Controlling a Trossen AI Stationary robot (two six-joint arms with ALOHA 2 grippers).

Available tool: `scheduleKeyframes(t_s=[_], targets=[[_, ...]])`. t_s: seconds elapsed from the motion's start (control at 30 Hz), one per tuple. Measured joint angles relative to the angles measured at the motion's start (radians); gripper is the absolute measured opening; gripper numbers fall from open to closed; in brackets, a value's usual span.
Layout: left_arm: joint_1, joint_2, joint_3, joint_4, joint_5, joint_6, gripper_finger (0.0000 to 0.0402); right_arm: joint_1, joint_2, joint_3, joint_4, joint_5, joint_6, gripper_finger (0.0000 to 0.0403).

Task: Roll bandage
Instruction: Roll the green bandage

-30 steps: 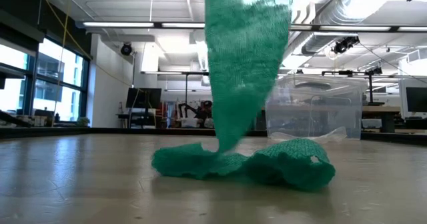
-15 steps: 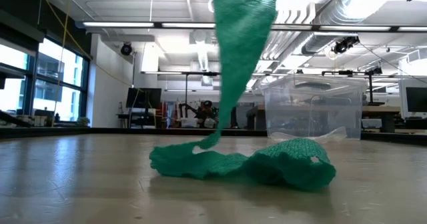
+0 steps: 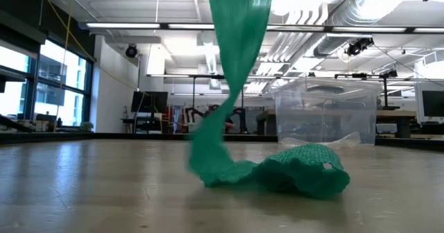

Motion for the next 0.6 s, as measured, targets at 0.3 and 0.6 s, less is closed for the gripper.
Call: scheduleKeyframes(t_s=[0.3,0.6], targets=[[0.018,-0.047,0.001,0.138,-0.005,0.069,0.0005,0.116,0.09,-0.002,0.066,0.104,-0.024,0.0195],[0.029,-0.047,0.001,0.137,0.024,0.059,0.0006,0.078,0.186,-0.002,0.198,0.204,-0.034,0.0194]])
